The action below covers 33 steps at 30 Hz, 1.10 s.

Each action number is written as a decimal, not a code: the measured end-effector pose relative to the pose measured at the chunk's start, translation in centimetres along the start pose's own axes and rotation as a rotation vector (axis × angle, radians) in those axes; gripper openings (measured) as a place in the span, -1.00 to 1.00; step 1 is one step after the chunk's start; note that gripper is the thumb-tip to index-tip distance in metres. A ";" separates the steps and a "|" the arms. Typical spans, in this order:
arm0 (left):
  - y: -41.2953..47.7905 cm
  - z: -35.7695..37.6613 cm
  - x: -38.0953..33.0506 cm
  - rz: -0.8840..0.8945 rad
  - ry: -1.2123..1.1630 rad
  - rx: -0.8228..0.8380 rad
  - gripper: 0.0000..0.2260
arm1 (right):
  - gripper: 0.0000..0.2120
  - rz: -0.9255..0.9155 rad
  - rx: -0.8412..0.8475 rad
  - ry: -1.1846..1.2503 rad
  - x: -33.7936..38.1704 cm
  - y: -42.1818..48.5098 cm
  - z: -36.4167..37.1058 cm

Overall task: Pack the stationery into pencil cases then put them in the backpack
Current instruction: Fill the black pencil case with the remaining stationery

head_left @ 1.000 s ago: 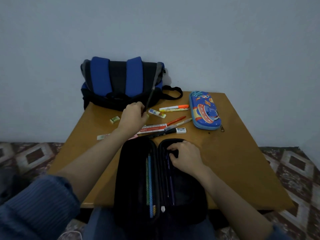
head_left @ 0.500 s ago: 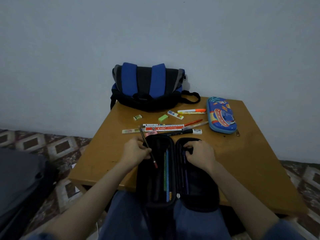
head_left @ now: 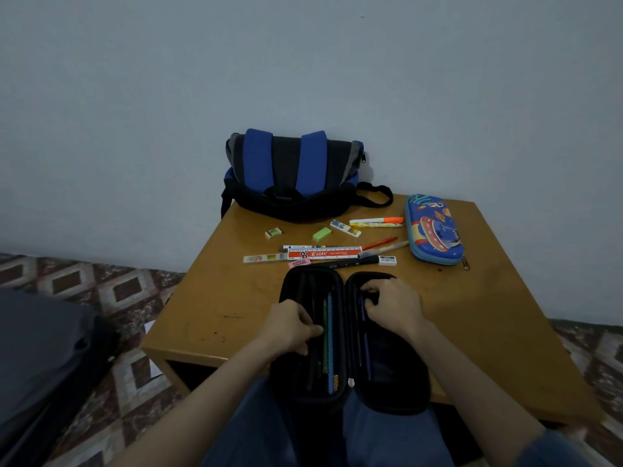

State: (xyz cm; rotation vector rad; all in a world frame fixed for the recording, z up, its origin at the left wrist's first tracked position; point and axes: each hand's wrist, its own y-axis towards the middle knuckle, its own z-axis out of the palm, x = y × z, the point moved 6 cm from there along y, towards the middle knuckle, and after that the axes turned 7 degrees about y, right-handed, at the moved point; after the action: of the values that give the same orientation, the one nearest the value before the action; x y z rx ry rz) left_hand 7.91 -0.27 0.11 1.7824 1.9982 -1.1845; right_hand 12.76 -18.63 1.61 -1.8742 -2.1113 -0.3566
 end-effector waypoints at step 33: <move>-1.0 0.3 -0.8 0.081 0.355 -0.233 -0.63 | -0.65 -0.003 -0.021 0.004 -0.1 0.0 0.2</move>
State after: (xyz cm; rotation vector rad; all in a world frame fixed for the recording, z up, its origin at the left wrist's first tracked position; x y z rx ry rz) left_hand 7.05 -1.00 0.83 2.0353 2.1170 -0.6120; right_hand 12.75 -18.66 1.34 -1.8808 -2.1155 -0.3847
